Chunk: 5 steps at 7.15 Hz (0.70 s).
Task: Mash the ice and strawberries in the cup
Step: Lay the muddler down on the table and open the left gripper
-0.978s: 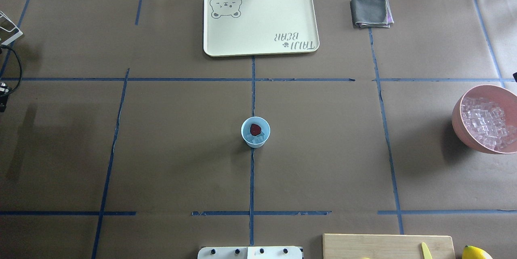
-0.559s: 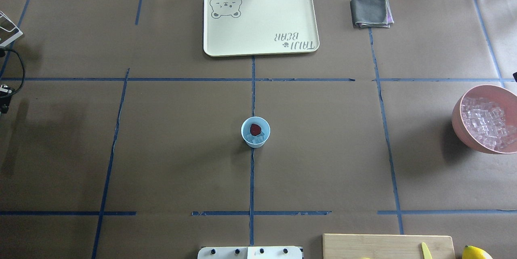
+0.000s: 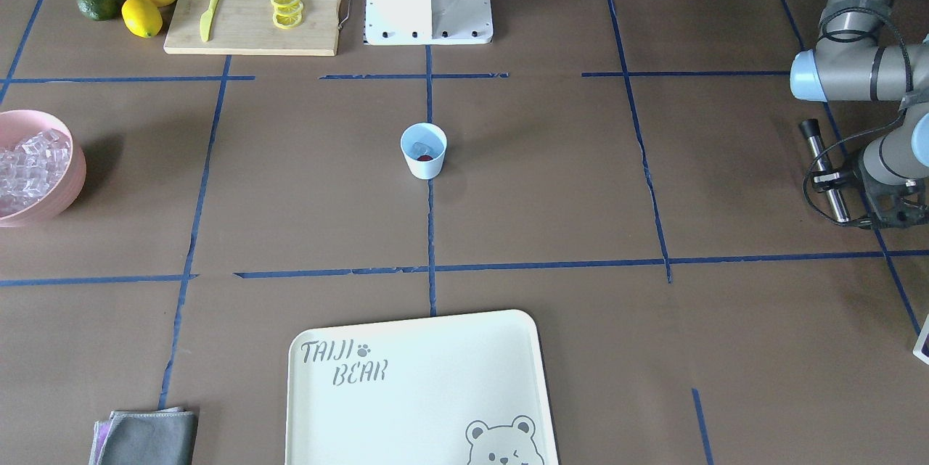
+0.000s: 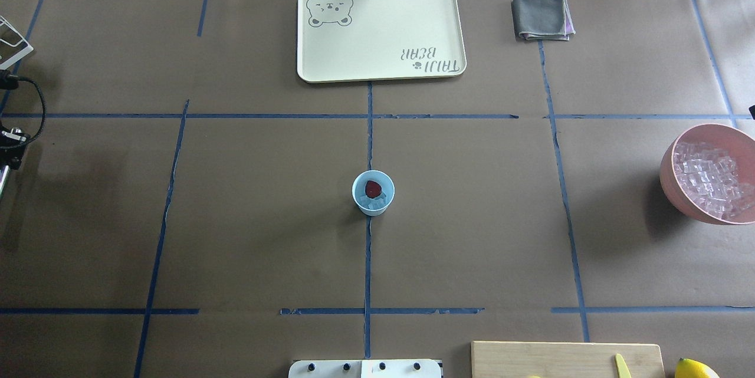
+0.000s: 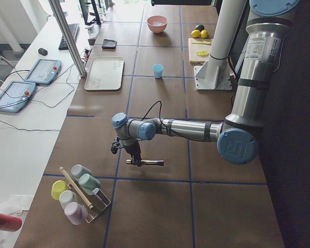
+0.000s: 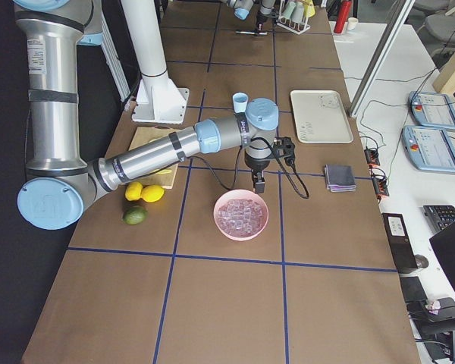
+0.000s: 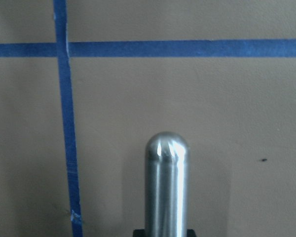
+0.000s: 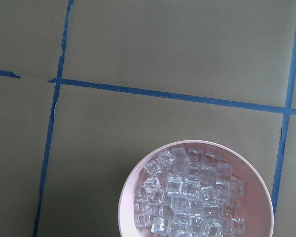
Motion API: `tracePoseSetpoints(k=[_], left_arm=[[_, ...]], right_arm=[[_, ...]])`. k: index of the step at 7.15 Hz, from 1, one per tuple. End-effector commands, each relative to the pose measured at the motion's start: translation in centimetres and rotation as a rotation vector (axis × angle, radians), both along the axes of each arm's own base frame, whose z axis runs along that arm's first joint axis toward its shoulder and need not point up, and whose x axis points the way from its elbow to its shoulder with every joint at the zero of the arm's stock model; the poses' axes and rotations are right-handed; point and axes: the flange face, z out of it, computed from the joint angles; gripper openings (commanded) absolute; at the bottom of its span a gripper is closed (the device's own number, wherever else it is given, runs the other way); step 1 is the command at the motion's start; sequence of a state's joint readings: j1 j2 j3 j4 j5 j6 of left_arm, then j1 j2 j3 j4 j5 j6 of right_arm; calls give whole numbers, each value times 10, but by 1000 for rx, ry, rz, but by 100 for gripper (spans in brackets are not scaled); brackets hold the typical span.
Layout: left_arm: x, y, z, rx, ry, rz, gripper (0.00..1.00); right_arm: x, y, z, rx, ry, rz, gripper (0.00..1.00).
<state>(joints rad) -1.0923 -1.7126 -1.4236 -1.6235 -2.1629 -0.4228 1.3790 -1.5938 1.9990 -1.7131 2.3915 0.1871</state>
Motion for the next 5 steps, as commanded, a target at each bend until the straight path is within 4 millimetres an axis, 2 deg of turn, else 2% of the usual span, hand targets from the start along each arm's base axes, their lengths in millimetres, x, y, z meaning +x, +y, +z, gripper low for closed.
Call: tracePoseSetpoints(k=[1,2,3,4,5], left_arm=[[0,1,0,3,1,6,10],[0,1,1,1,0,5,17],[0,2,2,0,0,5,41],[-1,3,3,-5,-2,0,92],[-1,4,4,-6,-3,0,99]], right_arm=[[0,0,-1,2,0,0,99],[0,0,-1,1,0,0,99],[0,0,-1,4,-1,0,99],[0,0,-2,5,-1,0,99],[0,0,-2,5,-1,0,99]])
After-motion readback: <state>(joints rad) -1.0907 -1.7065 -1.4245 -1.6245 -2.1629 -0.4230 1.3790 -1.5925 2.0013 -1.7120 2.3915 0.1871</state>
